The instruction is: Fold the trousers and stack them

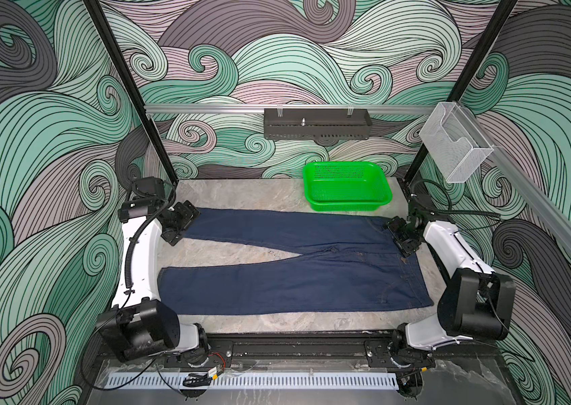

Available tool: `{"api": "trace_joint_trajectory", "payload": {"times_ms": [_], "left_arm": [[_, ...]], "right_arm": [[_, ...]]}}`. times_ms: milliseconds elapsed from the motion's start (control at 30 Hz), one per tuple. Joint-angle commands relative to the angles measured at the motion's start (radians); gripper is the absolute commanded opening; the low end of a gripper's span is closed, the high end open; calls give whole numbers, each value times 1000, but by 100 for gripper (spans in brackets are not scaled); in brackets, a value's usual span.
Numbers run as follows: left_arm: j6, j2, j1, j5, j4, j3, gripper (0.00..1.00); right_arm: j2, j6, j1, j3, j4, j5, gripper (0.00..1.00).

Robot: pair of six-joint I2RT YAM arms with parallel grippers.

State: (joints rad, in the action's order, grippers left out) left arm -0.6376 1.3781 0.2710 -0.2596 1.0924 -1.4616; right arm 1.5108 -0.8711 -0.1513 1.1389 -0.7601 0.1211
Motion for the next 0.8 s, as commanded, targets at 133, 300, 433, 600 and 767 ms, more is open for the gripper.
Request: {"api": "trace_joint_trajectory", "payload": {"times_ms": [133,300,433,600,767], "left_arm": [[-114,-29,-70,73,-71,-13,87],[-168,38,-175,103,-103,-42,87],[-198,104,-221,117,-152,-35,87],[-217,149,-234,95,-224,-18,87],[-168,201,-234,73,-241,-50,87]], "right_arm": [[17,-35,-17,38,-12,104,87],[48,-45,-17,40,-14,156,87],[57,-43,-17,27,-14,156,87],[39,-40,-17,13,-14,123,87],[0,-37,-20,0,-16,54,87]]}}
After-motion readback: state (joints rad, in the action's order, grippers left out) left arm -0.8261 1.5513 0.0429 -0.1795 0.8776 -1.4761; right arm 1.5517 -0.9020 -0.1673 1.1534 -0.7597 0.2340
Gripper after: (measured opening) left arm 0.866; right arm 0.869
